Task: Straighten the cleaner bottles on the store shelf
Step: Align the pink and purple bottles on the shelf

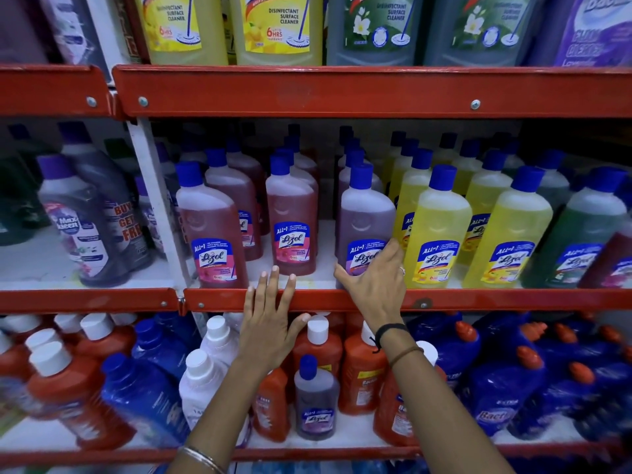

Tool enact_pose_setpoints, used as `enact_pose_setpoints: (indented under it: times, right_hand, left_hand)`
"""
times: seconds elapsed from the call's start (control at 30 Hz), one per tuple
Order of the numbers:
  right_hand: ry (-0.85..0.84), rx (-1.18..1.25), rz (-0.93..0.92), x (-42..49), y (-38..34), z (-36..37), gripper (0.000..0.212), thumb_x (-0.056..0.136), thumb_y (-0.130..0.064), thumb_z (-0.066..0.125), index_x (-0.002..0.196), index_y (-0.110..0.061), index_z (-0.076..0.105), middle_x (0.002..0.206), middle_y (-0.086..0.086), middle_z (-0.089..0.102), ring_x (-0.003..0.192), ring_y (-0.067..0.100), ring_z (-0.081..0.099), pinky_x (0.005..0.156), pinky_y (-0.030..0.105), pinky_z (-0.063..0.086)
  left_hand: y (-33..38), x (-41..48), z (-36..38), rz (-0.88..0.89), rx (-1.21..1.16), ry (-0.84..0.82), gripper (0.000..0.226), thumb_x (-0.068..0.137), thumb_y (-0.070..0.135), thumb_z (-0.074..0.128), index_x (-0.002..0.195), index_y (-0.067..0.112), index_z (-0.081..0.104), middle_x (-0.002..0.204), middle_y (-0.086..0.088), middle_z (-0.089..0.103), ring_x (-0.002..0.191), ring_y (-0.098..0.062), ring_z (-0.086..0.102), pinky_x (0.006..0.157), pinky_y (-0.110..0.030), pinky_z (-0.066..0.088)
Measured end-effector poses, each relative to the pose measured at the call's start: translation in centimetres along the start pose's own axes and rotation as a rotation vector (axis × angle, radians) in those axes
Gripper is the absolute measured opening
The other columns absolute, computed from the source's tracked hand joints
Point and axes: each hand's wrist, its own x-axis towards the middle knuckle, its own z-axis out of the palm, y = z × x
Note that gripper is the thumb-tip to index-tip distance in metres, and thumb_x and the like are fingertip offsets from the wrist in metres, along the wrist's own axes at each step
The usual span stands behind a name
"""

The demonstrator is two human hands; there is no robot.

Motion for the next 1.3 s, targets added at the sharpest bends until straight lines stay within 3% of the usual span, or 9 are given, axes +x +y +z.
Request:
enact_pose_setpoints:
  times: [0.23,0.37,0.53,0.67,0.73,0.83,1.0,1.17,1.3]
  right_hand:
    - [-0.023,0.012,0.012,-0.4,0.5,-0.6,0.100,0.060,-0.060,0.075,0.131,-0.004,0.032,0.125,0.016,0.052,0.112,0.035,0.057,0.082,0.041,0.052]
    - [0.027,0.108,0.002,-2.0,1.1,0.0,0.098,0.066,-0.064,0.069,0.135,-0.006,0.031,0.133,0.017,0.049,0.121,0.033,0.051,0.091,0.044,0.053]
    - [0.313,0.143,-0.249,-5.2,0.5,1.6,0.065,0.075,-0.041,0.068,0.123,-0.005,0.044,0.126,0.016,0.048,0.120,0.031,0.044,0.102,0.050,0.042]
    - [0.196,0.288,-0.428,-6.1,-3.4,3.0,0.049,0.078,-0.029,0.066,0.118,-0.007,0.049,0.118,0.015,0.058,0.113,0.023,0.046,0.100,0.035,0.041]
    - [0.064,0.280,-0.348,-5.4,-5.9,3.6,0.059,0.077,-0.031,0.068,0.125,-0.006,0.044,0.123,0.017,0.053,0.115,0.025,0.045,0.098,0.035,0.045]
    - [-0.078,0.111,-0.169,-3.2,-8.4,5.3,0.088,0.071,-0.041,0.072,0.136,0.002,0.029,0.131,0.024,0.044,0.121,0.037,0.043,0.102,0.046,0.043]
    - [-0.160,-0.021,0.032,-0.9,-10.1,7.6,0.126,0.059,-0.058,0.078,0.144,0.007,0.010,0.139,0.025,0.039,0.126,0.037,0.044,0.095,0.043,0.047]
    - [-0.111,-0.063,0.077,-0.8,-10.4,8.0,0.110,0.057,-0.060,0.077,0.134,0.002,0.028,0.131,0.019,0.047,0.119,0.035,0.051,0.082,0.042,0.052]
    - [-0.121,-0.063,0.097,-0.8,-10.4,7.5,0.100,0.057,-0.057,0.077,0.127,-0.001,0.033,0.126,0.017,0.050,0.115,0.035,0.053,0.081,0.042,0.052]
  left_hand:
    - [-0.5,-0.6,0.0,-0.006,-0.005,0.004,0.071,0.092,0.067,0.011,0.150,0.025,0.011,0.158,-0.012,0.015,0.145,-0.026,0.004,0.115,-0.042,-0.003]
    - [-1.1,-1.2,-0.5,-0.028,-0.013,-0.001,0.068,0.092,0.065,0.010,0.150,0.030,0.010,0.159,-0.005,0.011,0.146,-0.025,0.007,0.112,-0.051,0.007]
    - [-2.6,-1.7,-1.5,-0.036,-0.014,0.000,0.063,0.094,0.061,0.009,0.149,0.031,0.013,0.158,0.006,0.011,0.144,-0.017,0.008,0.110,-0.052,0.006]
    - [-4.2,-2.6,-1.5,-0.032,0.026,-0.021,0.062,0.095,0.059,0.008,0.149,0.029,0.015,0.157,0.006,0.013,0.144,-0.018,0.013,0.111,-0.053,0.010]
    - [-4.8,-2.8,-1.5,-0.020,0.029,-0.027,0.063,0.095,0.060,0.006,0.149,0.029,0.017,0.157,0.006,0.014,0.144,-0.018,0.015,0.113,-0.051,0.006]
    - [-5.2,-3.0,-1.7,-0.007,0.015,-0.016,0.064,0.095,0.061,0.005,0.148,0.028,0.018,0.157,0.006,0.014,0.144,-0.017,0.015,0.112,-0.049,0.000]
    - [-5.8,-3.1,-1.7,-0.004,-0.005,0.010,0.061,0.097,0.058,0.007,0.149,0.027,0.015,0.157,0.005,0.017,0.143,-0.011,0.012,0.111,-0.046,-0.002]
    - [-6.2,-3.3,-1.8,0.005,0.024,0.000,0.062,0.097,0.056,0.008,0.148,0.024,0.022,0.155,0.004,0.023,0.141,-0.014,0.023,0.111,-0.047,0.006]
    - [-6.2,-3.2,-1.8,0.003,0.035,-0.006,0.062,0.097,0.056,0.009,0.149,0.023,0.021,0.156,0.003,0.023,0.142,-0.014,0.021,0.111,-0.044,0.000]
